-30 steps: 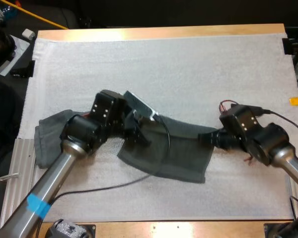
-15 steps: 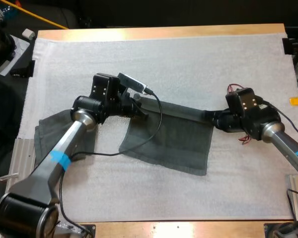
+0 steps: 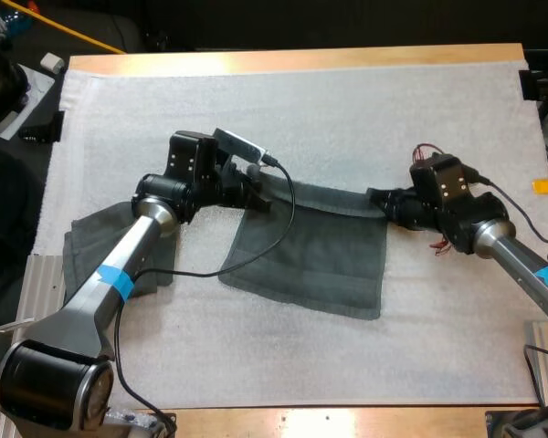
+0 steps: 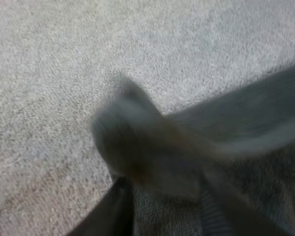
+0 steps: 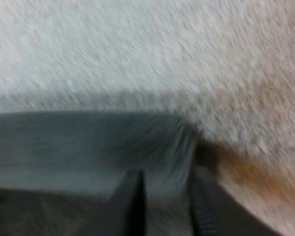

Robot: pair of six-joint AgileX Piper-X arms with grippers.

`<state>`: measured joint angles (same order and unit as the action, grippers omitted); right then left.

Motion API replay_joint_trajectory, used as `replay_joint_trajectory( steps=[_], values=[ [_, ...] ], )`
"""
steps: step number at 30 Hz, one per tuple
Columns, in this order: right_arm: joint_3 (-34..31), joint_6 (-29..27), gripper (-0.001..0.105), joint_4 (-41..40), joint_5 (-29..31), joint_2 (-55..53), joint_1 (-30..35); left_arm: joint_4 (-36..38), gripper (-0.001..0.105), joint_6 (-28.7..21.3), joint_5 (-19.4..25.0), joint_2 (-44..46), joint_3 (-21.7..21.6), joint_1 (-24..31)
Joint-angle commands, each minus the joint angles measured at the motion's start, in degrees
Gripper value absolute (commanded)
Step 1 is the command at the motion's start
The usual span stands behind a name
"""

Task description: Pick towel from pile, fold and stack

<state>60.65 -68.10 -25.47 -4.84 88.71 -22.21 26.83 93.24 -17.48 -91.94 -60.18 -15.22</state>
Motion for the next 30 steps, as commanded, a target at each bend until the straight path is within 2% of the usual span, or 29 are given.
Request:
replay_joint_trajectory(
  steps=[1,3,6,10,17,25,30],
  values=[
    [0.64,0.47,0.054,3.48,-0.22,-0.31,0.48,-0.53,0.061,1.31,0.0,-0.15,-1.06,0.0],
    [0.56,0.28,0.061,5.64,-0.44,-0.52,0.52,-0.09,0.064,1.5,-0.17,-0.27,-2.01,0.16],
    [0.67,-1.18,0.062,6.99,-0.99,-1.61,0.55,1.94,0.061,1.44,-0.46,0.32,-3.62,0.24],
    [0.77,-4.6,0.061,4.94,-1.73,-4.49,0.57,5.3,0.06,0.99,-0.53,3.17,-4.95,0.55],
    [0.5,-8.77,0.06,-1.37,-1.28,-10.15,0.49,11.32,0.059,0.25,0.75,8.93,-4.76,0.44],
    [0.61,-11.78,0.06,-15.07,-1.98,-21.15,-0.53,23.24,0.059,-0.19,1.75,19.67,-4.66,0.39],
    [0.77,-12.42,0.06,-22.32,-1.52,-28.15,-3.63,30.1,0.059,0.29,1.63,26.46,-4.64,0.44]
  ],
)
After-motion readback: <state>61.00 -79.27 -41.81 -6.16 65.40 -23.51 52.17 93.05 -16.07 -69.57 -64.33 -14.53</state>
